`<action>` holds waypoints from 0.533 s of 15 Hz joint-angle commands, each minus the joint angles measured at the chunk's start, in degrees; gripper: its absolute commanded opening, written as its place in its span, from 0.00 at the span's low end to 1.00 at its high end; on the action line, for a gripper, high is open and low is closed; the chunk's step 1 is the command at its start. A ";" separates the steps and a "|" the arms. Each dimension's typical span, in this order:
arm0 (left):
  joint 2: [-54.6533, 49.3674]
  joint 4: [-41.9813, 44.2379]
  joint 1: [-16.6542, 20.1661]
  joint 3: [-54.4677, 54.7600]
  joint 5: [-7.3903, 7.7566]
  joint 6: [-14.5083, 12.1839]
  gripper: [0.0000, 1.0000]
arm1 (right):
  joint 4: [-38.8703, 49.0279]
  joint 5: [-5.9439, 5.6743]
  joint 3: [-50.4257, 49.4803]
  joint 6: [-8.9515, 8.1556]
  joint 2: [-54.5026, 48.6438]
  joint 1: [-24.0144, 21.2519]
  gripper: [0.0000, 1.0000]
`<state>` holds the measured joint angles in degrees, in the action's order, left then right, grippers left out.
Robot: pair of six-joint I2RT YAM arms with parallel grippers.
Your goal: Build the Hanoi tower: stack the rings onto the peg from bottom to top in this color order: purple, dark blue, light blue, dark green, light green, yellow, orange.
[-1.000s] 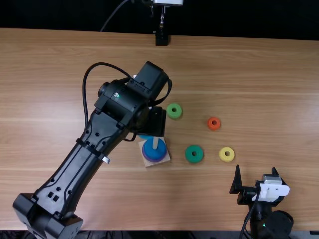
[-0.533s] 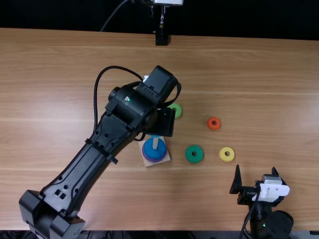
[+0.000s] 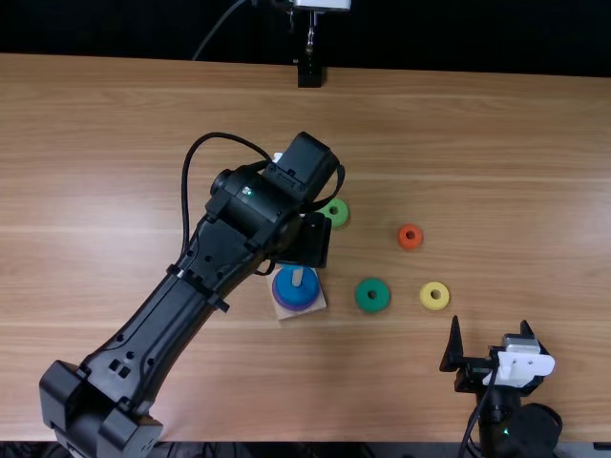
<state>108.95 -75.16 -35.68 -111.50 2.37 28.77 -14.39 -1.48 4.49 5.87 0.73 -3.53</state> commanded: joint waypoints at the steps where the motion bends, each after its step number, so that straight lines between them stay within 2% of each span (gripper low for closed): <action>1: 0.57 -0.57 -1.14 1.82 -0.16 0.02 0.00 | -3.81 -0.84 -3.61 -0.07 -0.73 -0.43 1.00; 8: 0.48 0.38 -2.20 1.64 -0.05 0.12 0.00 | -3.81 -0.84 -3.61 -0.07 -0.73 -0.43 1.00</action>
<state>109.01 -74.78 -37.15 -110.54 2.35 28.75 -14.39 -1.50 4.49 5.89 0.73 -3.53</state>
